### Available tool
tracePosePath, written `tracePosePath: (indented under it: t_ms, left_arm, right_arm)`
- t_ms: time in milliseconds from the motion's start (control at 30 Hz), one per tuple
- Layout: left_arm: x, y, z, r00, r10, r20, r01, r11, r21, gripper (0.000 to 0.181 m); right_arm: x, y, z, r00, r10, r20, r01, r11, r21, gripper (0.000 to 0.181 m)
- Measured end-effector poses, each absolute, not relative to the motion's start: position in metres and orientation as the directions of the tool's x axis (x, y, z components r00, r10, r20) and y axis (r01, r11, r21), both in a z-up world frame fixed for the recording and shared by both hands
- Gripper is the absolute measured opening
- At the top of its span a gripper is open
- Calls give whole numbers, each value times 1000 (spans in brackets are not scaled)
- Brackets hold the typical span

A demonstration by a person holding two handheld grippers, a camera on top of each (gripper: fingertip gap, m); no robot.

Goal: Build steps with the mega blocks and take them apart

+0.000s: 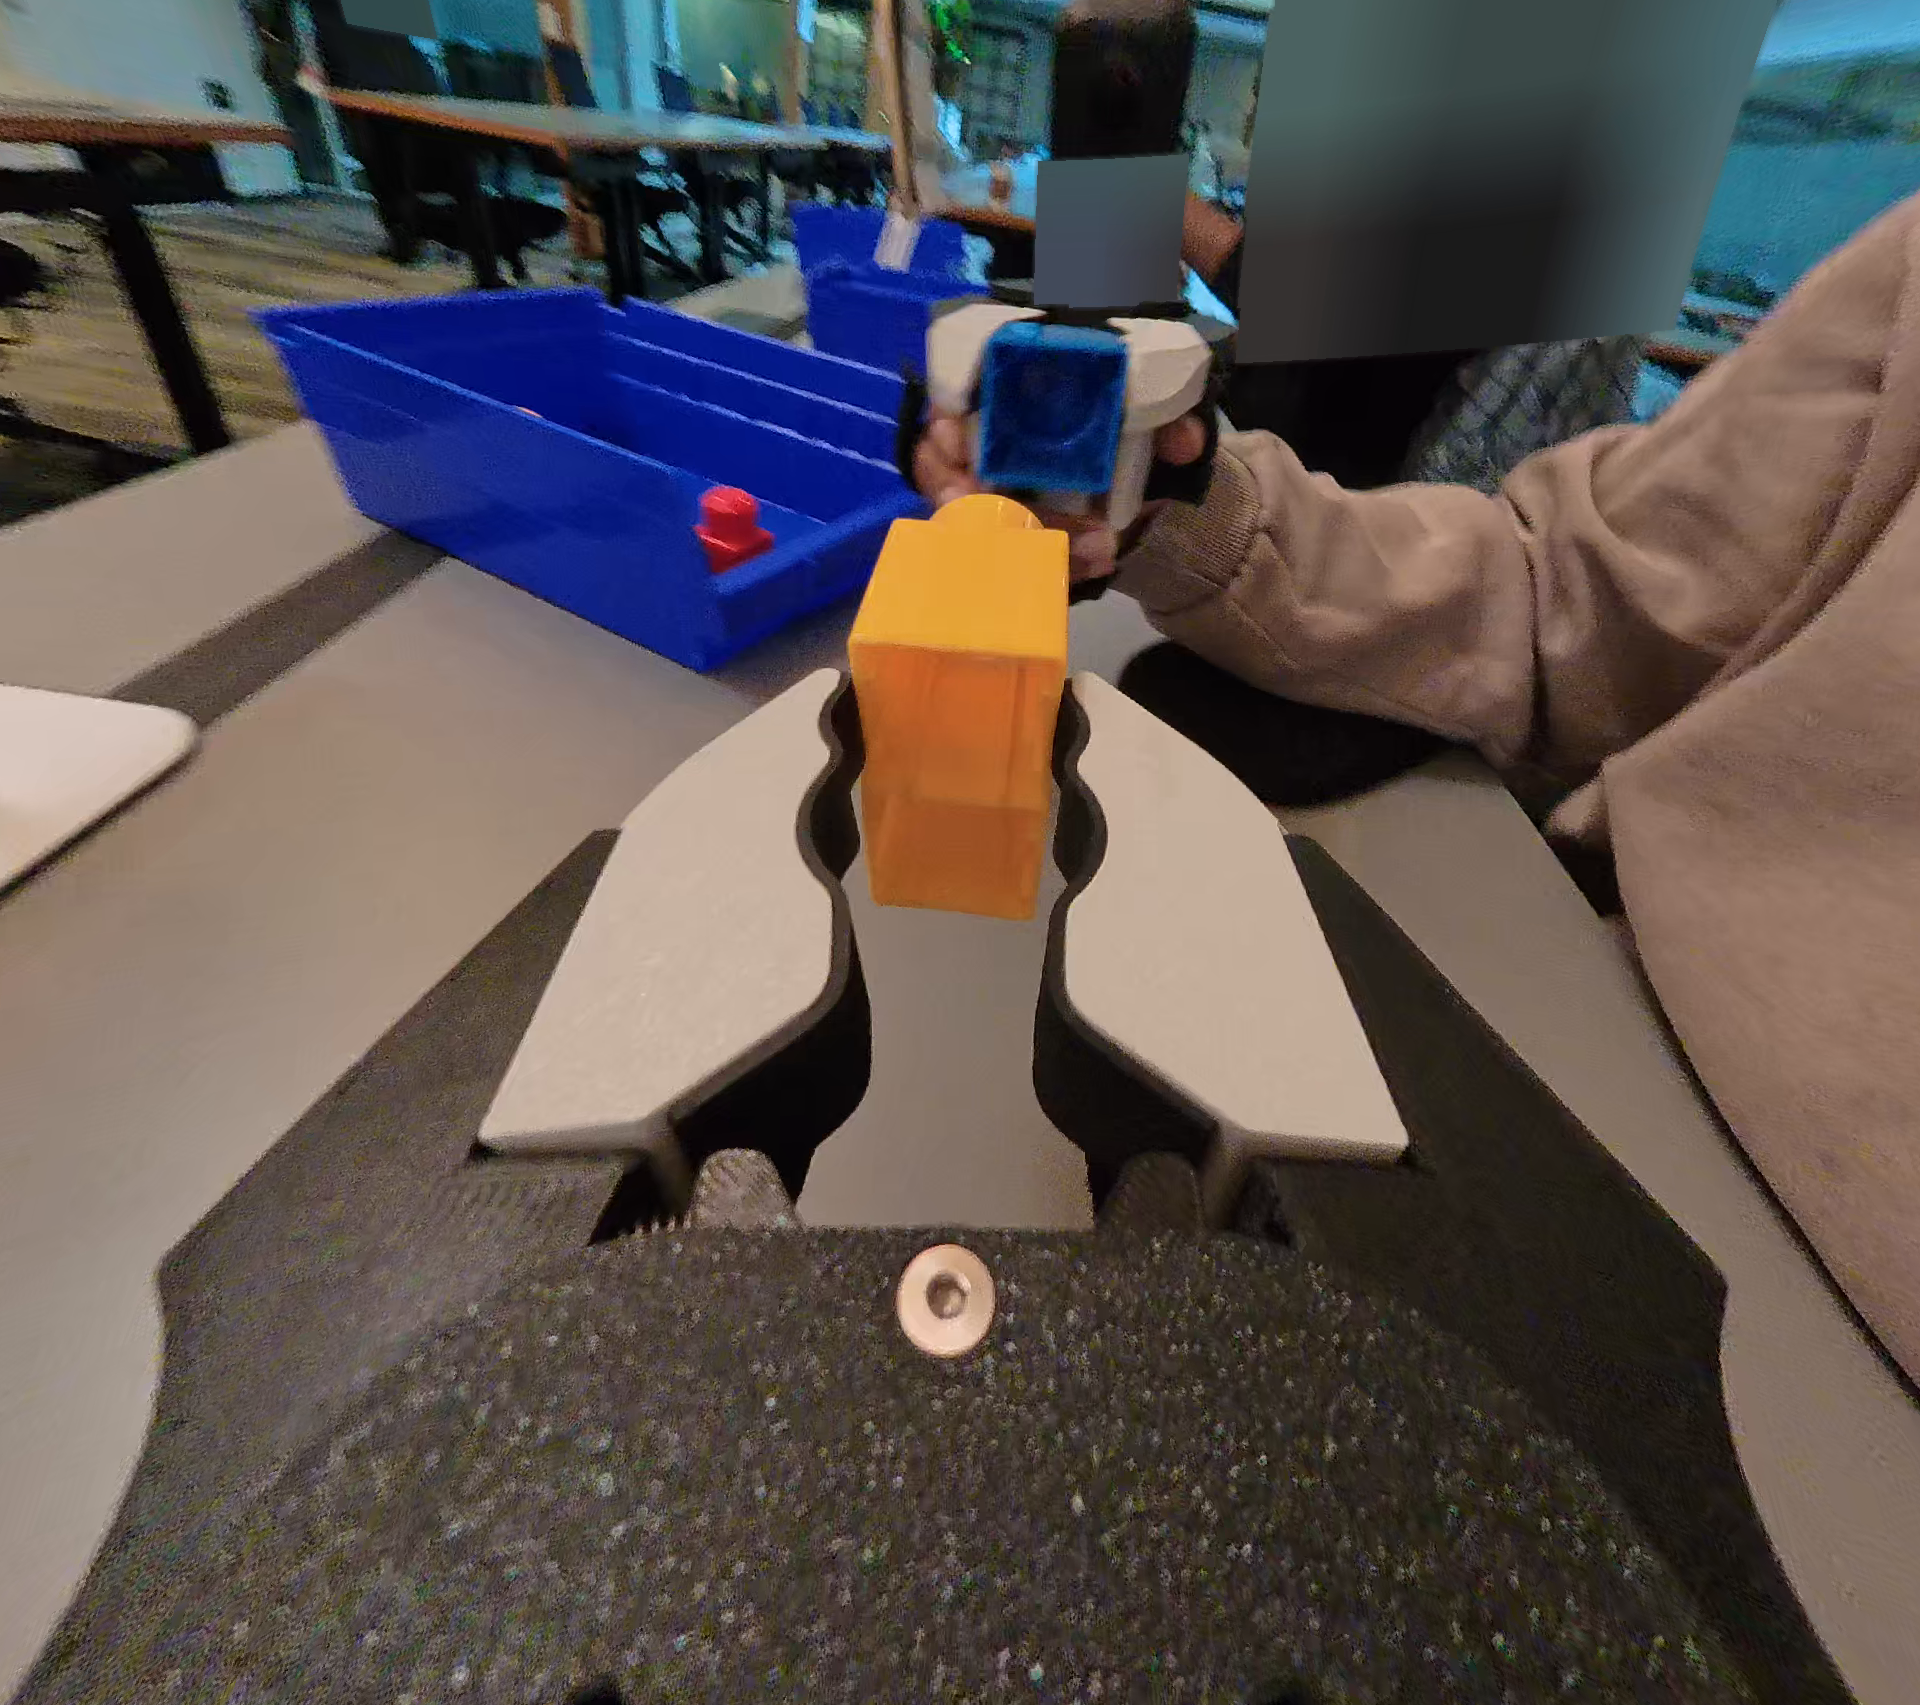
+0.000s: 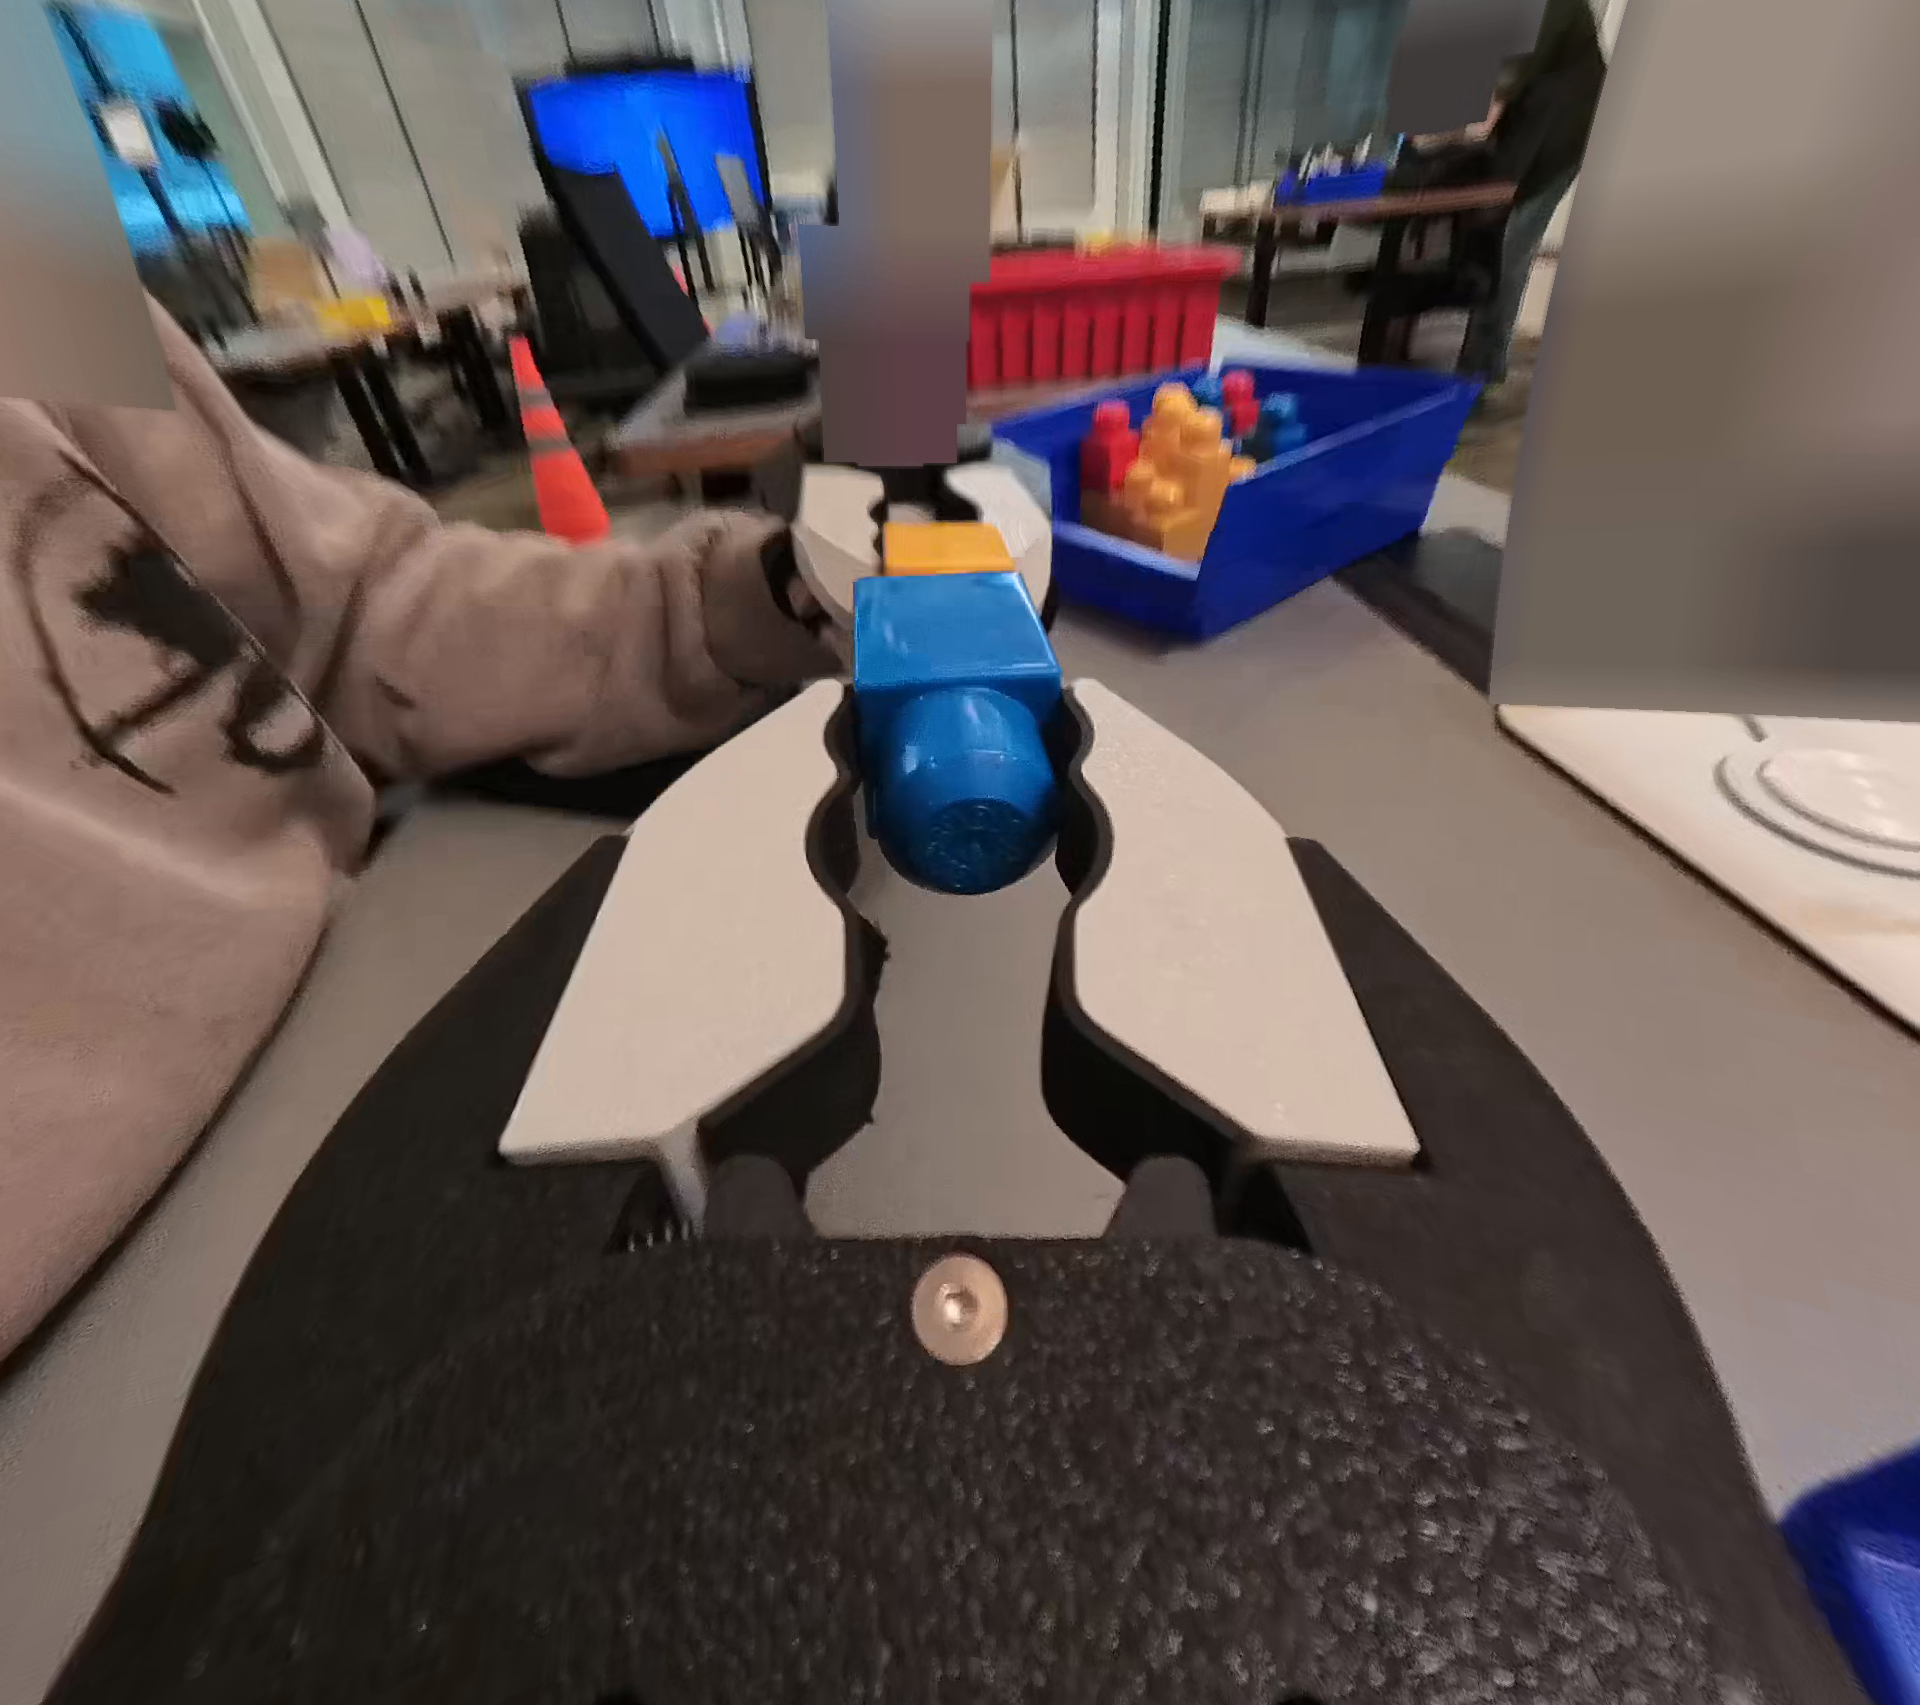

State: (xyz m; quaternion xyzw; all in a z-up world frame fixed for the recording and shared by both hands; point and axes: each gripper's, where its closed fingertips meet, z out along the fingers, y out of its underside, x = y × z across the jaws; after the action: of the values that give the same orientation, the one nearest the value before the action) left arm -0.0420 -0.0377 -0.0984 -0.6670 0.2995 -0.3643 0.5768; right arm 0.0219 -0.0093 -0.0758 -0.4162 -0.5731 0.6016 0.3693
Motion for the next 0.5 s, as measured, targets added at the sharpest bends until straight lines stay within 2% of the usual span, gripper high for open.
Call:
tracePosePath:
  t_ms: [67, 133, 333, 433, 500]
  left_arm:
    - [-63, -33, -89, 600, -786, 148, 78, -127, -989, 36]
    - [-79, -30, -81, 641, -753, 147, 118, -93, -989, 36]
    - [-106, -22, -64, 737, -660, 146, 191, -4, -982, 36]
    - [-114, -20, -60, 765, -626, 149, 213, 28, -977, 36]
    - [-118, -20, -59, 777, -610, 152, 224, 43, -974, 36]
  right_arm:
    - [38, 5, -57, -373, 923, -95, -25, -112, -993, 35]
    - [44, 14, -57, -339, 937, -80, -12, -89, -996, 35]
    - [18, 18, -109, -256, 967, -7, 300, 73, -951, 35]
    - [1, 16, -145, -283, 957, 56, 522, 203, -828, 35]
    - [-4, 13, -168, -341, 937, 82, 662, 301, -687, 35]
